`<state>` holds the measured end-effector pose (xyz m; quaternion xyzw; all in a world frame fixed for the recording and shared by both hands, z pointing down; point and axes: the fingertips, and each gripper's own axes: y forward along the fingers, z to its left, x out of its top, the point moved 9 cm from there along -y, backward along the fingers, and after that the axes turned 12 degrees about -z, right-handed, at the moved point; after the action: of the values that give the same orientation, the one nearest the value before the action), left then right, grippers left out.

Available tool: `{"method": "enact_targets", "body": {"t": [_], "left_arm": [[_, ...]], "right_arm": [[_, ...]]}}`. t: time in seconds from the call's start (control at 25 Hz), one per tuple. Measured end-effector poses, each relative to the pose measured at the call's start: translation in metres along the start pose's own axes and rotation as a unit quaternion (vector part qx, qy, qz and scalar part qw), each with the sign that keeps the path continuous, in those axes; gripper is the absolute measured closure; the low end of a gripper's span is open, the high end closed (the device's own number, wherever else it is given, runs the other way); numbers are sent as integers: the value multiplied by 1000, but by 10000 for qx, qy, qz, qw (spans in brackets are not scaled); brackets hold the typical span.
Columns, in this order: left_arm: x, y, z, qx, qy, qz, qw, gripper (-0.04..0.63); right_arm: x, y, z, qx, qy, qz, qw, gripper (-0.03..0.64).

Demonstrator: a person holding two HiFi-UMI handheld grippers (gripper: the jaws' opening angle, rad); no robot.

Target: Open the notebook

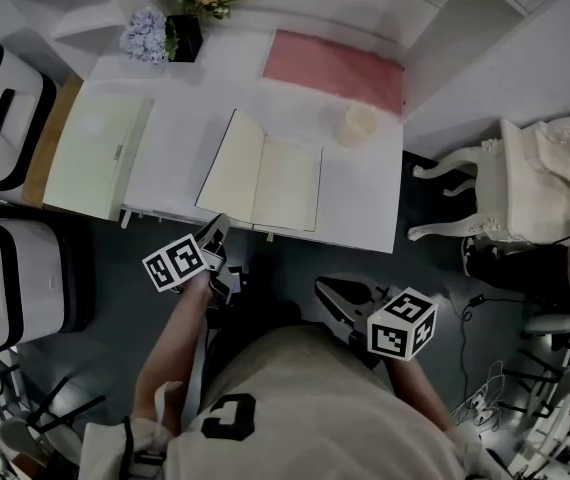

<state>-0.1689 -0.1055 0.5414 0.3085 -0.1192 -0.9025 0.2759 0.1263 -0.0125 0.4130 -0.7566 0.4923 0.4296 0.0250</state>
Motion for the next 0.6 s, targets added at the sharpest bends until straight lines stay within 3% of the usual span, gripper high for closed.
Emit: {"method": "enact_targets", "body": {"t": [0.4,0.6], "left_arm": [[0,4,17,97,-455,104,9989,581],[0,8,26,202,-478,240,9984,581]], "right_arm": [[10,19,2,-26,-10,98,9999,594],[15,34,4,-22,-50,180,9998,594]]}}
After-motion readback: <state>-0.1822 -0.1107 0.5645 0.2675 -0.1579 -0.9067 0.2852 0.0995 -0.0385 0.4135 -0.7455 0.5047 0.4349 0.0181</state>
